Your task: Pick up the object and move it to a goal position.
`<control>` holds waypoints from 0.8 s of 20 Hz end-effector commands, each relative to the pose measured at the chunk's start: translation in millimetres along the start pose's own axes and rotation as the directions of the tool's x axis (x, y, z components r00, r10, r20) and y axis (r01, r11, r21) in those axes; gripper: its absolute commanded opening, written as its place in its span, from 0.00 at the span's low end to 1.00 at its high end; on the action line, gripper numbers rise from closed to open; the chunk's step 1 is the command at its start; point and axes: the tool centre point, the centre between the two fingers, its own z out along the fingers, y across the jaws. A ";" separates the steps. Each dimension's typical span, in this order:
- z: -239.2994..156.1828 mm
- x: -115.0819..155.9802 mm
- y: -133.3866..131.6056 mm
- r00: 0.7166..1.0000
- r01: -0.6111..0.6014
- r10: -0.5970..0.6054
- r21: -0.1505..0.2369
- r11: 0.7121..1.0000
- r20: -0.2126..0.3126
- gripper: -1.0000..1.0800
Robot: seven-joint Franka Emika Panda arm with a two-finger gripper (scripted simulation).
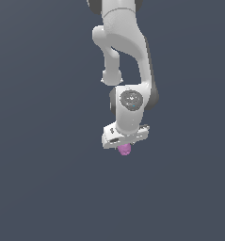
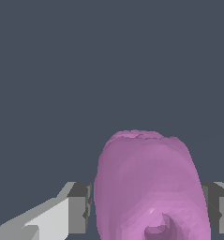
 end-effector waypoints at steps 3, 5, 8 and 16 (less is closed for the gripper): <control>-28.0 14.9 10.4 1.000 0.000 0.000 0.000 1.000 -0.001 0.00; -42.0 22.6 15.7 1.000 0.000 0.000 0.000 1.000 -0.001 0.00; -64.0 34.9 24.1 1.000 0.000 0.000 0.000 1.000 -0.001 0.00; -114.4 64.1 43.6 1.000 0.000 0.000 0.000 1.000 -0.001 0.00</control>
